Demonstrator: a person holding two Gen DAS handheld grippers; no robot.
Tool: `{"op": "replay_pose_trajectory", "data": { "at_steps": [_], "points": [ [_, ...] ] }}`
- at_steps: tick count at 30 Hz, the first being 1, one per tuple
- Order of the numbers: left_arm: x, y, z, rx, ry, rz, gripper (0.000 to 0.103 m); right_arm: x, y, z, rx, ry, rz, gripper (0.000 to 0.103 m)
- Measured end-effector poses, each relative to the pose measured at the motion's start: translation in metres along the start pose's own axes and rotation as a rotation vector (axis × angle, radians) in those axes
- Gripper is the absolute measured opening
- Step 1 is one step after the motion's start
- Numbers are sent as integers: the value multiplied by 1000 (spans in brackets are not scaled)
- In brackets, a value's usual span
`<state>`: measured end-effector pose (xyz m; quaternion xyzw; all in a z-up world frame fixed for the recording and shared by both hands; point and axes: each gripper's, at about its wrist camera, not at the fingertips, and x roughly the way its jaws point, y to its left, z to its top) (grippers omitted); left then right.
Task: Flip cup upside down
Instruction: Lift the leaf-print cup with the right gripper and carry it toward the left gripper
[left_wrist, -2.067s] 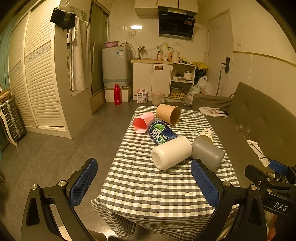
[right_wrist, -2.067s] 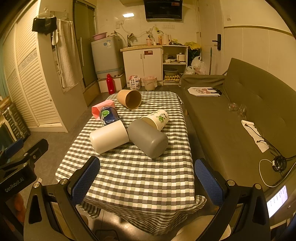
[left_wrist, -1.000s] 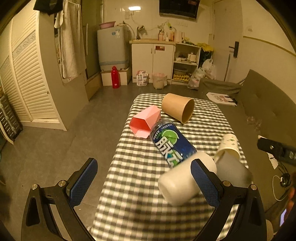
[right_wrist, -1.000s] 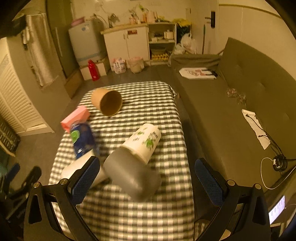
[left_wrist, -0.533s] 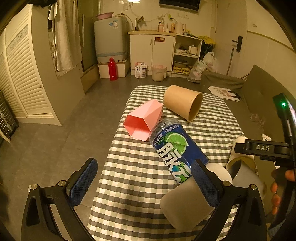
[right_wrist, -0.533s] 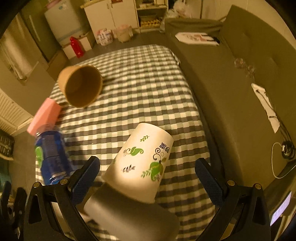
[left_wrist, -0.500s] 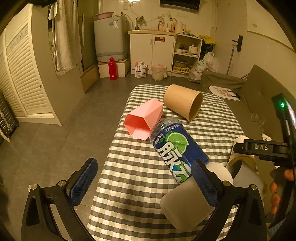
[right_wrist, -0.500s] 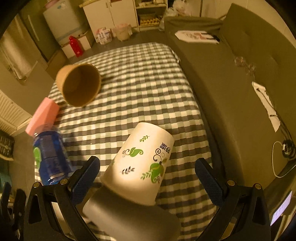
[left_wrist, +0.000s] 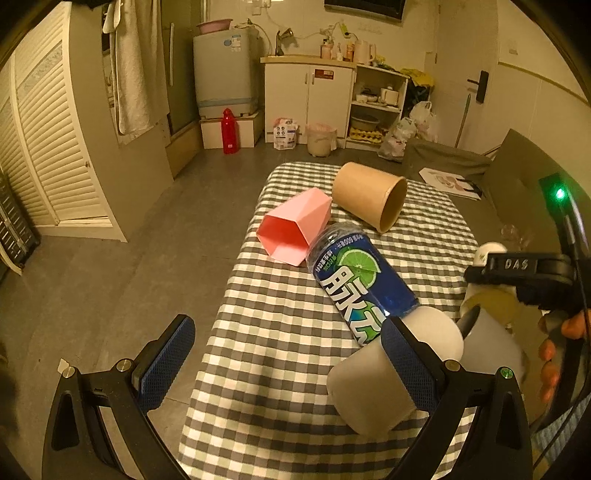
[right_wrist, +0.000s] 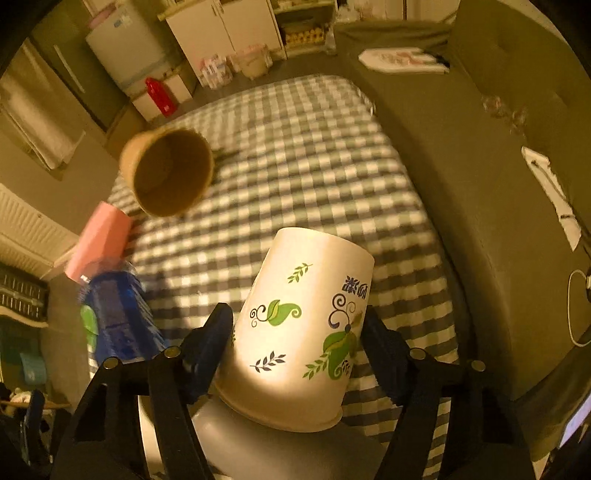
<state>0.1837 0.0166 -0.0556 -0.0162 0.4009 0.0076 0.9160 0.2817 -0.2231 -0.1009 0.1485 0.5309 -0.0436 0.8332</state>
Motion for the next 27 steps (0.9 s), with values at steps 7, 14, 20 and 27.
{"op": "replay_pose_trajectory", "data": {
  "at_steps": [7, 14, 20, 27],
  "points": [
    [-40, 0, 3, -4, -61, 0, 103, -73, 9, -1, -42, -126, 55, 68],
    [-84, 1, -11, 12, -105, 10, 103, -144, 22, -52, -143, -162, 127, 67],
    [-103, 13, -48, -7, -92, 12, 103, -143, 29, -116, -192, -88, 146, 67],
    [-109, 27, -94, -9, -49, 14, 103, -110, 38, -166, -228, -23, 134, 67]
  ]
}}
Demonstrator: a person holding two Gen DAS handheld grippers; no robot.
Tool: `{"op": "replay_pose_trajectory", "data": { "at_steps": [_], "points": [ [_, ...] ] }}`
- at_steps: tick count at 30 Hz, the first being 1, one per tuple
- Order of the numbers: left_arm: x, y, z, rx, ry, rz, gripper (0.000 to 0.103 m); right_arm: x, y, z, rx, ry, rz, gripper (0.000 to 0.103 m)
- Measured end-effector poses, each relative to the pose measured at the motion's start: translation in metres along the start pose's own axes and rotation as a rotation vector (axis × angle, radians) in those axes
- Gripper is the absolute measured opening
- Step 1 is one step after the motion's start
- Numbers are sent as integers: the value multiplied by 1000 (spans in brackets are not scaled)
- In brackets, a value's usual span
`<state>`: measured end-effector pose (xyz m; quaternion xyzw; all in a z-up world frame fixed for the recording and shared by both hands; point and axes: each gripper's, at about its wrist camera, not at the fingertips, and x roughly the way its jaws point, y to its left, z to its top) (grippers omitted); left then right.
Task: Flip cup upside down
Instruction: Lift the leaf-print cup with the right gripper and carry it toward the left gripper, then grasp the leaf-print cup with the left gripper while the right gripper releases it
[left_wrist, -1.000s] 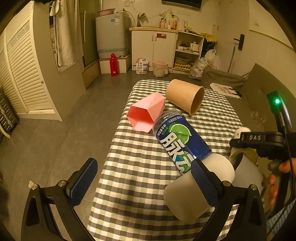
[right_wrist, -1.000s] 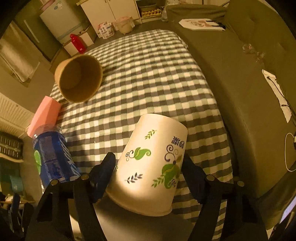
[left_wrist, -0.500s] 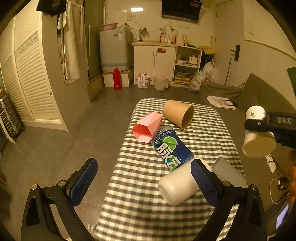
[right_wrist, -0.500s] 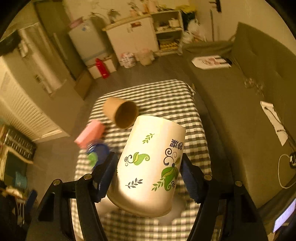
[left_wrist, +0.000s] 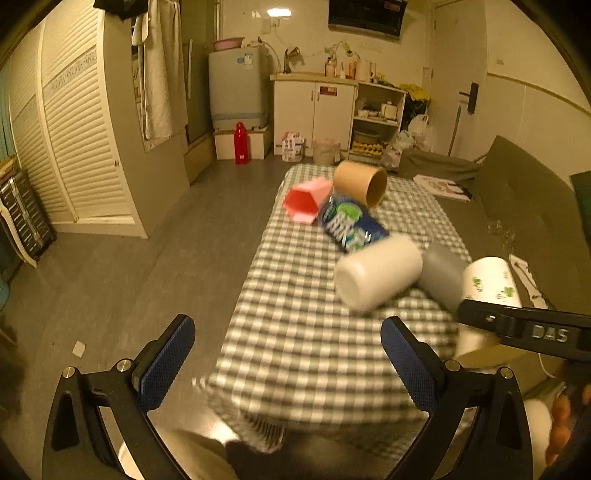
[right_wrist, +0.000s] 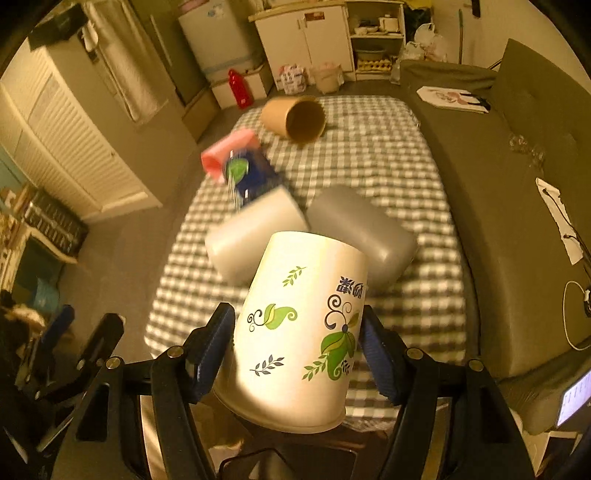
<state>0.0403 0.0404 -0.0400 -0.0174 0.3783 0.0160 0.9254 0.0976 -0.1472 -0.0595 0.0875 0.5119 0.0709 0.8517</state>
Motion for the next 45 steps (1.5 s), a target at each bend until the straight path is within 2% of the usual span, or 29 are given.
{"op": "replay_pose_trajectory", "data": {
  "at_steps": [7, 13, 21, 23, 25, 27, 32, 38, 45],
  "points": [
    [4, 13, -25, -18, 32, 19, 103, 40, 8, -20, -48, 17, -55, 67],
    [13, 15, -29, -23, 61, 39, 103, 60, 2, -25, -63, 35, -94, 67],
    [15, 2, -22, -3, 77, 55, 103, 63, -12, -25, -47, 29, -63, 67],
    [15, -2, -19, 6, 80, 59, 103, 62, -13, -24, -48, 33, -57, 70],
    [16, -7, -15, 13, 84, 62, 103, 55, -16, -22, -51, 21, -57, 84],
    [17, -14, -9, 27, 83, 59, 103, 43, -20, -20, -51, -10, -52, 85],
    [23, -38, 6, 58, 101, 28, 103, 8, -42, -8, -44, -73, -124, 86],
    [42, -82, 22, 96, 149, -44, 103, -14, -78, -1, -61, -88, -245, 86],
    [70, -137, 29, 149, 227, -144, 103, -16, -119, -5, -7, -60, -268, 86]
  ]
}}
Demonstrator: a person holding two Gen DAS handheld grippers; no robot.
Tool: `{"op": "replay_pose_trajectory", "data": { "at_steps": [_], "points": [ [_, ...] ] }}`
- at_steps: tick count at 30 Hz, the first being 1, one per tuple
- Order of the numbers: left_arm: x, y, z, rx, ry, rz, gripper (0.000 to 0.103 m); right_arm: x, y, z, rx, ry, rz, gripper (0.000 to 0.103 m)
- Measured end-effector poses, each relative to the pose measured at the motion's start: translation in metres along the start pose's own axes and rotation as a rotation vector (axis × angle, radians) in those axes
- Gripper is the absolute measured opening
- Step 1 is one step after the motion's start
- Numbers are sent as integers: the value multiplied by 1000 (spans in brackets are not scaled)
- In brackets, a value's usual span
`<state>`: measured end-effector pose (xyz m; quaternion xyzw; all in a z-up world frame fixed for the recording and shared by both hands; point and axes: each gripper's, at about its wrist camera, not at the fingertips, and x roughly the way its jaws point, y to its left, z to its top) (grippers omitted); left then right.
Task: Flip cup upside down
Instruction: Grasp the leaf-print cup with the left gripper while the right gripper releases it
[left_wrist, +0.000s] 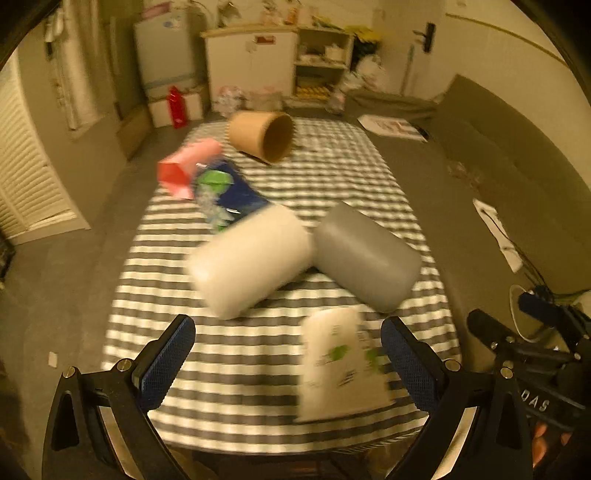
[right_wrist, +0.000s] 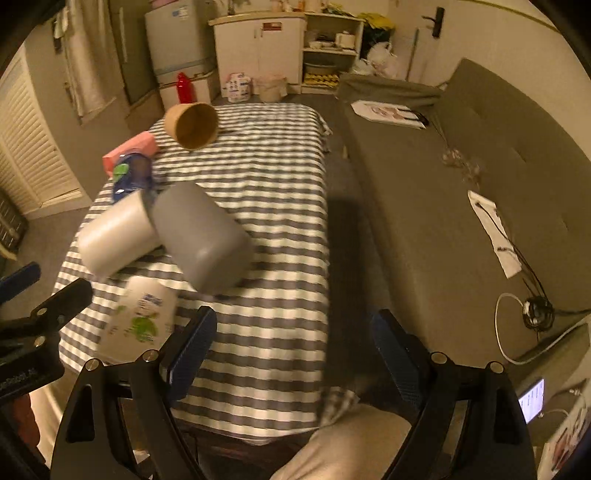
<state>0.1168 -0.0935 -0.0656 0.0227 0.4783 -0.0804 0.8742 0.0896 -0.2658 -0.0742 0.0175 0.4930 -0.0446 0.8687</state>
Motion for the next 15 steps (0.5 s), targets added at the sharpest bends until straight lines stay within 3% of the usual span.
{"op": "replay_pose_trajectory", "data": {
  "at_steps": [6, 12, 15],
  "points": [
    [34, -21, 1, 48, 104, -1, 102, 13, -11, -3, 20, 28, 16, 86],
    [54, -19, -3, 45, 189, 0, 101, 27, -3, -6, -6, 54, 42, 86],
    [61, -17, -4, 36, 222, -18, 94, 31, 1, -6, -12, 61, 51, 86]
  ]
}}
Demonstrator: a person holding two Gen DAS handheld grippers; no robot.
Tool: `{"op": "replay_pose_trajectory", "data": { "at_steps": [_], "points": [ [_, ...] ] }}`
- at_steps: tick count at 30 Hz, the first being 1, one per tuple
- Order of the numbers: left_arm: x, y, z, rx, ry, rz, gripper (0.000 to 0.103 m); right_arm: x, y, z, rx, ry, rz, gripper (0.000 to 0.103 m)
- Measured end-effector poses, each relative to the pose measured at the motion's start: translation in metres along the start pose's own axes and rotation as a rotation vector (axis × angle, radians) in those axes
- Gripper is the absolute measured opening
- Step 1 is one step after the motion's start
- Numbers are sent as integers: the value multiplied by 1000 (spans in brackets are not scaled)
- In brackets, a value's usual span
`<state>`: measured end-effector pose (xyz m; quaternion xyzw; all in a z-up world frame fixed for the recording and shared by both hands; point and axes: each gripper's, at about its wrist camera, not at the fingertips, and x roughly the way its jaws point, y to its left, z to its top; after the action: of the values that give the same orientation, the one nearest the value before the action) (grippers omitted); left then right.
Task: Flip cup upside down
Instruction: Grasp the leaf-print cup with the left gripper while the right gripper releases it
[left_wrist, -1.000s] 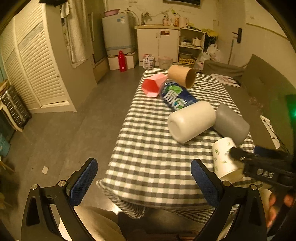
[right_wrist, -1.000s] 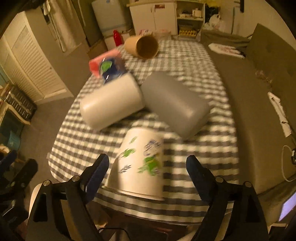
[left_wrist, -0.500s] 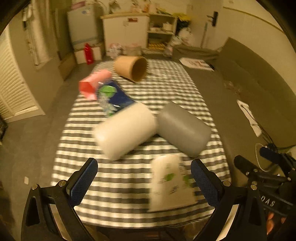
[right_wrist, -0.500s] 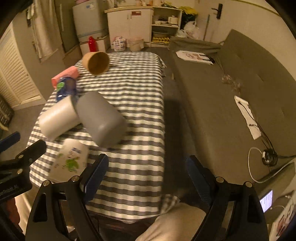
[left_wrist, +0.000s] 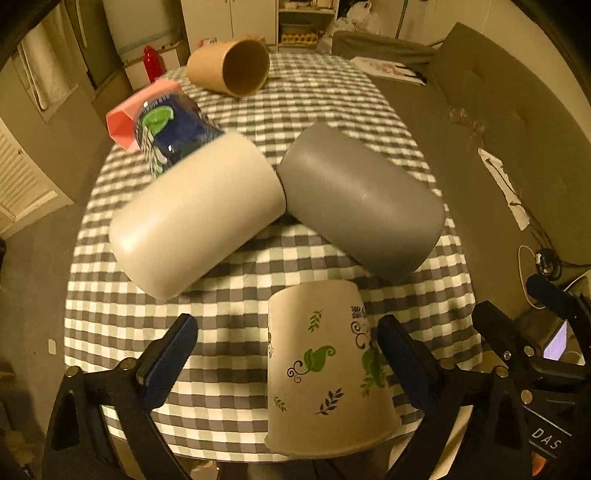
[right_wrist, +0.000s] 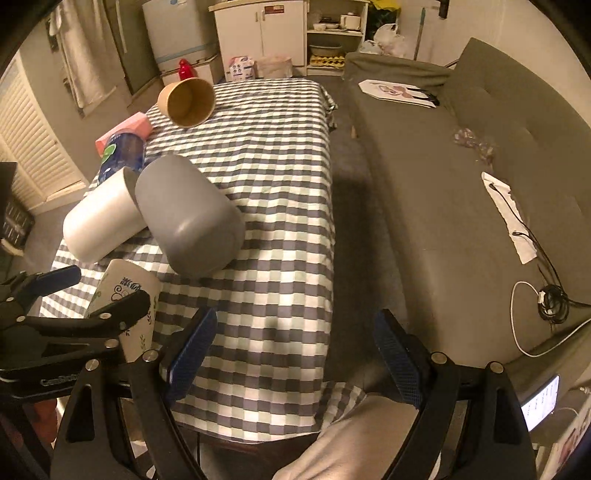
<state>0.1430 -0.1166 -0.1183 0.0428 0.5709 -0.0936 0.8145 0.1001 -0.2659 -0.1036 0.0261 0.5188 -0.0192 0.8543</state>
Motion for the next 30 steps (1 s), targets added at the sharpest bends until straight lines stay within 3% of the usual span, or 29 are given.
{"op": "replay_pose_trajectory", "data": {
  "at_steps": [1, 4, 12, 17, 23, 27, 30],
  "points": [
    [2, 1, 0, -7, 9, -15, 90, 1, 1, 0, -2, 2, 2, 86],
    [8, 4, -1, -33, 49, -56, 67, 3, 4, -1, -8, 5, 5, 86],
    [0, 1, 1, 7, 33, -45, 65, 0, 2, -4, 0, 1, -4, 86],
    [-22, 9, 6, 0, -83, -19, 65, -4, 2, -6, 0, -6, -7, 86],
    [-32, 12, -3, -1, -316, 57, 65, -7, 6, -15, -6, -8, -11, 86],
    [-17, 13, -22, 15, -364, 89, 65, -7, 8, -21, -12, 0, -20, 86],
    [-19, 15, -36, 13, -393, 72, 65, -9, 8, -25, -16, 0, -30, 86]
  ]
}}
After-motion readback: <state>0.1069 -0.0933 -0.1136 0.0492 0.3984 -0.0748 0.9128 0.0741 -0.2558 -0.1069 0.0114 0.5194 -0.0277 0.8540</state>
